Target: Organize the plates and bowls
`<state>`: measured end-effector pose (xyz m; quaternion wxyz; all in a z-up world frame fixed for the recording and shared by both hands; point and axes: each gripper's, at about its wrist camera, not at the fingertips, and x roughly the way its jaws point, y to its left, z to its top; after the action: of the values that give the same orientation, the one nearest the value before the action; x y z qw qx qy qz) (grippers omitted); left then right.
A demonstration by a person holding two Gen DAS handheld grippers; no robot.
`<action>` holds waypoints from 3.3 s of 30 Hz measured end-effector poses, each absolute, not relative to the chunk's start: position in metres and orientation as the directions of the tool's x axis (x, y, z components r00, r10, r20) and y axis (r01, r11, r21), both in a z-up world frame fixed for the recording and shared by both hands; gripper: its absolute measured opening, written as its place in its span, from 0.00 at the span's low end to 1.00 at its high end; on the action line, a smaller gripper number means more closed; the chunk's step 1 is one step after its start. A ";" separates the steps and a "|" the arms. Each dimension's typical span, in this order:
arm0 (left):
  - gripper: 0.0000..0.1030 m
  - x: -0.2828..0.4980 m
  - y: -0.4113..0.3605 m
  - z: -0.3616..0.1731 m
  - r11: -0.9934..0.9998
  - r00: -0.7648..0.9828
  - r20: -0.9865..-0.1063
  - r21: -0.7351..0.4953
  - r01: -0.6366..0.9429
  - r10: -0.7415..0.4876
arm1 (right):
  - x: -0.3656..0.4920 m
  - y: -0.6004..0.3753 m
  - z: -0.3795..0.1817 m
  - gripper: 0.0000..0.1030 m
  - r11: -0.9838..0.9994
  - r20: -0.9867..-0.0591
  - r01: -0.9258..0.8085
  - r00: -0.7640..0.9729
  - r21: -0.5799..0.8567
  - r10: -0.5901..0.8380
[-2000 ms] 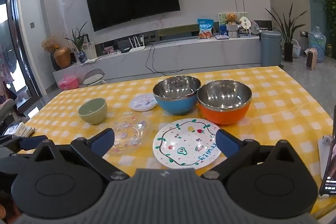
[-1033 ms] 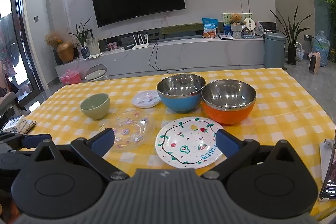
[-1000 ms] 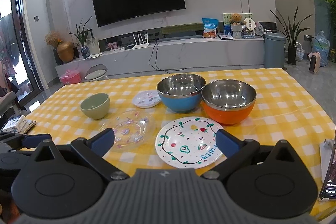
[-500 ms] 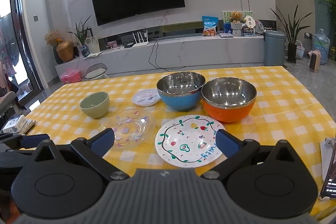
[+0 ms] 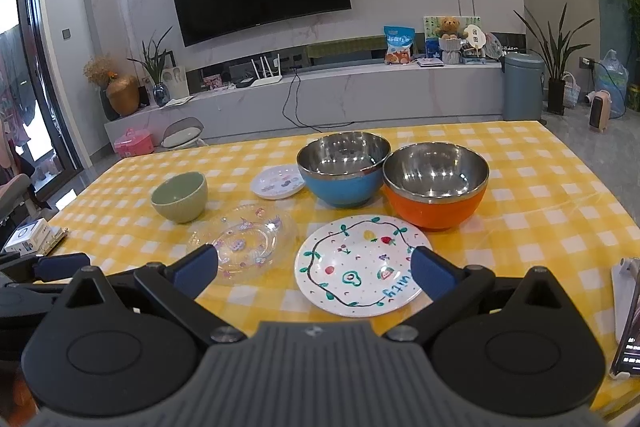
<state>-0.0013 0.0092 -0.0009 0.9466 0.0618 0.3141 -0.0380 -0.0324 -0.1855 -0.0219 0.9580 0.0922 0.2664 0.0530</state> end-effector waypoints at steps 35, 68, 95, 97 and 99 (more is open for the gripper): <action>0.85 -0.004 0.014 0.001 0.989 0.797 -0.602 0.086 0.118 -0.043 | -0.028 -0.187 -0.025 0.98 0.977 -0.529 -0.037 0.836 0.210 0.146; 0.50 0.127 0.053 0.007 0.971 0.677 -0.707 -0.062 0.230 -0.205 | 0.095 -0.146 -0.042 0.84 0.965 -0.599 -0.121 0.763 0.233 0.240; 0.45 0.167 0.089 -0.073 0.951 0.621 -0.725 -0.285 0.123 -0.297 | 0.150 -0.140 -0.102 0.29 0.953 -0.641 -0.129 0.714 0.275 0.282; 0.45 0.168 0.088 -0.076 0.949 0.614 -0.729 -0.288 0.128 -0.303 | 0.154 -0.141 -0.105 0.29 0.951 -0.642 -0.130 0.710 0.281 0.287; 0.45 0.169 0.088 -0.079 0.949 0.607 -0.734 -0.290 0.127 -0.305 | 0.156 -0.140 -0.108 0.27 0.950 -0.648 -0.138 0.704 0.279 0.292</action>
<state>0.1695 0.0879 -0.0786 0.8904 -0.1047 0.4262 -0.1212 0.1564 -0.1399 -0.1076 0.9169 0.1055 0.3666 0.1172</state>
